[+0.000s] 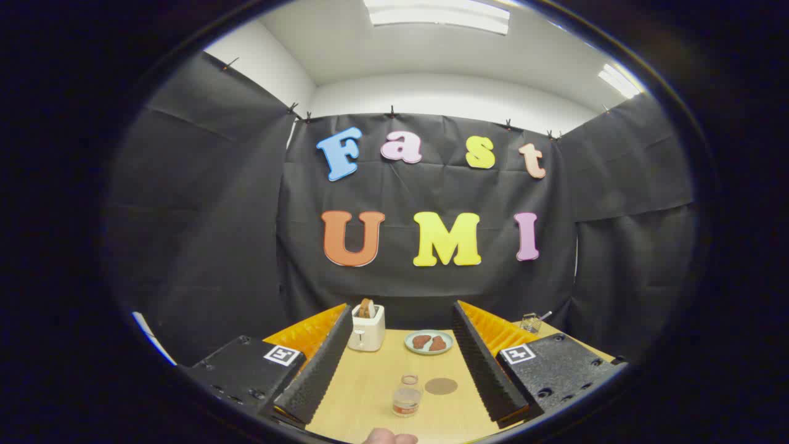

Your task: Take the bottle from table, then pour the juice into the cup, finally place the bottle on the coaster

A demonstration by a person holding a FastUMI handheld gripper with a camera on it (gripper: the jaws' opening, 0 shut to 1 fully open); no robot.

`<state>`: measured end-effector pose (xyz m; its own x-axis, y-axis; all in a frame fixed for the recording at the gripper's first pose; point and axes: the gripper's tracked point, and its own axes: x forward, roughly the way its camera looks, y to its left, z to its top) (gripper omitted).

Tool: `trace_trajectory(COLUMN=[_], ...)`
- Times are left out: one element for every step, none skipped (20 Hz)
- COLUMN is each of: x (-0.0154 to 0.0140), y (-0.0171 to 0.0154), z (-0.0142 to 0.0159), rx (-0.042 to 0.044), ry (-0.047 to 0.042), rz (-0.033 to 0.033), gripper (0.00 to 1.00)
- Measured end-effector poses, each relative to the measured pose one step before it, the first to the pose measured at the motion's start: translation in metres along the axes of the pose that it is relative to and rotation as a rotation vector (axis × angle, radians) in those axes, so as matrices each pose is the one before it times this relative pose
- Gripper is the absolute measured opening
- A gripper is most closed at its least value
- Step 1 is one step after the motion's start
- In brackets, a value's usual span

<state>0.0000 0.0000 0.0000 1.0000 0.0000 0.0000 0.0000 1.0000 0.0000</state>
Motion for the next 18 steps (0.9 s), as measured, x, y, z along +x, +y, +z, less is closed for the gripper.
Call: trace_trajectory(x=[0.00126,0.00138,0.00133,0.00060,0.00021,0.00058,0.00116,0.00099,0.00040,0.00049,0.00150,0.00108,0.00068,-0.00016,0.00097,0.00043,0.00064,0.00016], y=[0.00377,0.00265,0.00003,-0.00177,0.00030,0.00178,0.00062,0.00041,-0.00088,-0.00029,-0.00030,-0.00078,-0.00119,-0.00127,-0.00001,-0.00104,-0.00207,-0.00160], z=[-0.00167,-0.00162,-0.00116,-0.00065,0.00015,0.00000,0.00013,0.00087,0.00031,0.00106,0.00015,0.00161,0.00149,-0.00013,-0.00039,-0.00049,-0.00021,0.00009], rx=[0.00744,0.00811,0.00654,0.00294,0.00191,0.00151,-0.00049,0.00057,0.00229,0.00572,0.00859,0.01029,0.00906,0.00847,0.00530,0.00303,0.00020,-0.00117], ry=[0.00292,0.00252,0.00454,0.00209,0.00170,-0.00024,0.00045,-0.00078,-0.00148,-0.00012,-0.00057,-0.00232,-0.00080,0.00183,0.00097,0.00158,0.00133,0.00187], rz=[0.01209,0.01135,0.00353,-0.00324,0.00089,0.00275,0.00313,0.00068,0.00077,0.00373,0.00251,0.00098,0.00133,0.00069,0.00406,0.00206,-0.00238,0.00036], gripper=[1.00,1.00,1.00,1.00,1.00,1.00,1.00,1.00,1.00,1.00,1.00,1.00,1.00,1.00,1.00,1.00,1.00,1.00])
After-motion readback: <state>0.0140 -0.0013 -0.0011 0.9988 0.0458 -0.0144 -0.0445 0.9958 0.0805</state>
